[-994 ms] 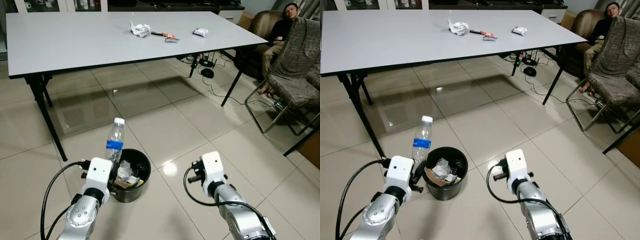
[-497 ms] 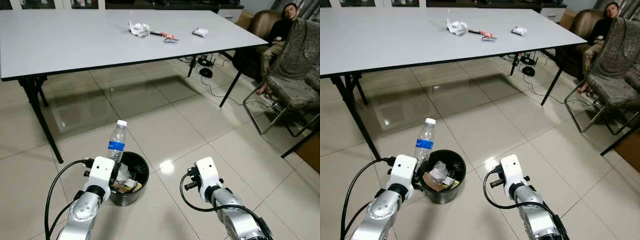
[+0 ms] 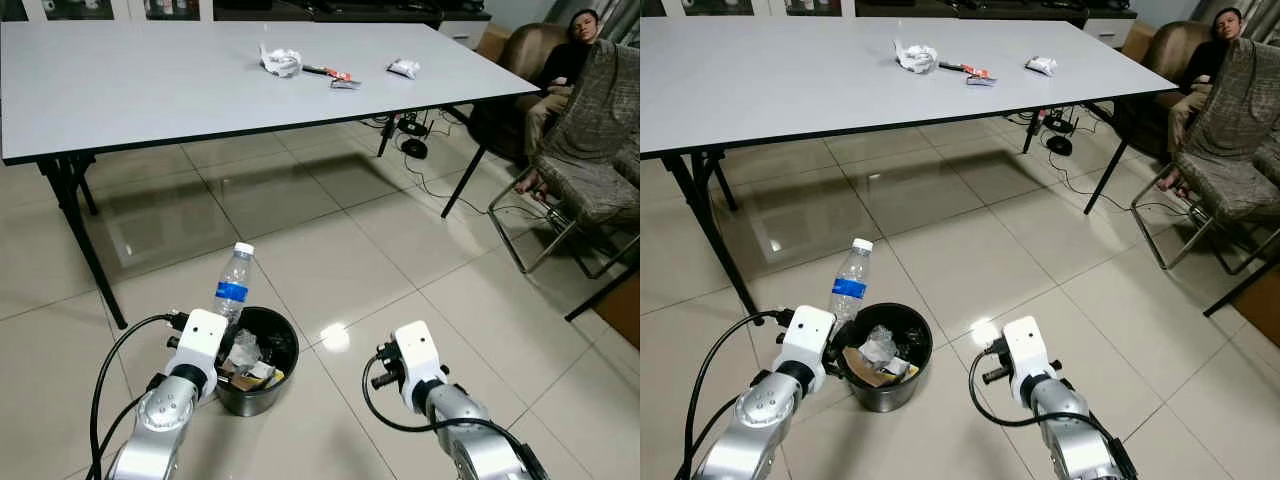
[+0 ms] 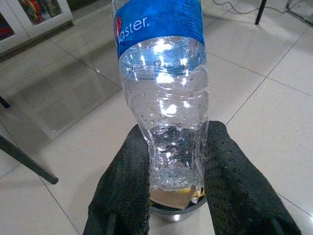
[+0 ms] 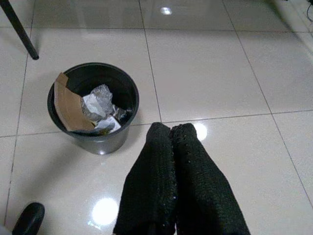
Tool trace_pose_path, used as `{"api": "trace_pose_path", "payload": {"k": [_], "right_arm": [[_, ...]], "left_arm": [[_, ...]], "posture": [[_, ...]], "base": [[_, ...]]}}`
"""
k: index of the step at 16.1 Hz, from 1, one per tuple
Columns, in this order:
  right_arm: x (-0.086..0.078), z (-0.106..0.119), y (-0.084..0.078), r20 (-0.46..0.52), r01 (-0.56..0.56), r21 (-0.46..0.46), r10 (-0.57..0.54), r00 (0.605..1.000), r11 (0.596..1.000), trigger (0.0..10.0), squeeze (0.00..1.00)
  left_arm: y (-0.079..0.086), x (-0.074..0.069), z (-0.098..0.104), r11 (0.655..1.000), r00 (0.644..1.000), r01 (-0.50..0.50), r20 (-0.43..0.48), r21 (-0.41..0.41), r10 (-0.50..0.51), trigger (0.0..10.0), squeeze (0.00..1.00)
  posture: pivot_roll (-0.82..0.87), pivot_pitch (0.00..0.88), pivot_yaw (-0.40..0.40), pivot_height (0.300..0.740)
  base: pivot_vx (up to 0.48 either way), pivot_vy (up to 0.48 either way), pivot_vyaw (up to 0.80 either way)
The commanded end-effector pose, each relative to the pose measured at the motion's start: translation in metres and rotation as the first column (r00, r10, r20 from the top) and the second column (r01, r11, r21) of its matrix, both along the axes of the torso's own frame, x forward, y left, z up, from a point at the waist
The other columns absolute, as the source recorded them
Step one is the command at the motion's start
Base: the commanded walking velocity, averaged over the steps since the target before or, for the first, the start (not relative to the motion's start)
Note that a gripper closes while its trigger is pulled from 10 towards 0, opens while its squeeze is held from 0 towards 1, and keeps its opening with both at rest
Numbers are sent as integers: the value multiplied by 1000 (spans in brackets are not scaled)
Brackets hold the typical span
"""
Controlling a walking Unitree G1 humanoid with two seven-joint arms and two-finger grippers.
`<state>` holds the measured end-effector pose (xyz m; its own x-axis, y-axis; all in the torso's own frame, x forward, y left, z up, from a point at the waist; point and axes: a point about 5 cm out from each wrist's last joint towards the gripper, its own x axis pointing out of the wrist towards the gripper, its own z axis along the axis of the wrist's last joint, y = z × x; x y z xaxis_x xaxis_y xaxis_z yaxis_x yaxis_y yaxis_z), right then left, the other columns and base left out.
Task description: Picking trash to rubbish bin
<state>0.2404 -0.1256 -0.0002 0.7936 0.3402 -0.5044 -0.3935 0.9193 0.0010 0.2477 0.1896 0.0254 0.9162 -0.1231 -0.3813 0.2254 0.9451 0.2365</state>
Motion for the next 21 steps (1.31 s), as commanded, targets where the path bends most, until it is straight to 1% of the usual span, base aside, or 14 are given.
{"api": "trace_pose_path", "payload": {"k": [1,4,9,11,12,15,16,21], "right_arm": [[2,4,-7,17,2,-17,-1,1000,1000,10000,0],[1,4,-9,16,3,-17,-2,1000,1000,10000,0],[0,4,-7,14,4,-9,-4,1000,1000,10000,0],[-2,3,-3,13,-50,-43,50,999,998,10000,0],[-2,2,-3,10,-52,-42,53,999,998,10000,0],[-3,1,-2,9,-62,-50,63,998,997,10000,0],[-4,0,-5,-4,-12,-28,12,1000,1000,10000,0],[-4,-1,-8,-7,-2,-36,2,1000,999,10000,0]], "left_arm": [[-5,3,0,1000,1000,25,5,-5,-25,10000,0],[-4,7,1,1000,999,30,11,-7,-30,10000,0],[-6,8,0,999,999,40,13,-13,-39,10000,0],[-5,7,0,999,999,42,16,-17,-42,10000,0],[-5,7,0,999,999,42,16,-18,-42,10000,0],[-5,7,-1,999,999,41,16,-17,-41,10000,0],[-5,7,-1,999,999,41,15,-15,-41,10000,0],[-4,6,-2,999,999,53,10,-9,-53,10000,0]], "posture": [[21,34,-154,740],[18,36,-151,740],[21,36,-147,740],[22,37,-148,740],[23,38,-148,740],[24,38,-150,740],[25,38,-151,740],[24,38,-146,740]], "base": [[292,0,0],[321,0,0],[343,0,0],[383,0,0],[401,0,0],[410,0,727],[409,0,0],[409,0,0]]}}
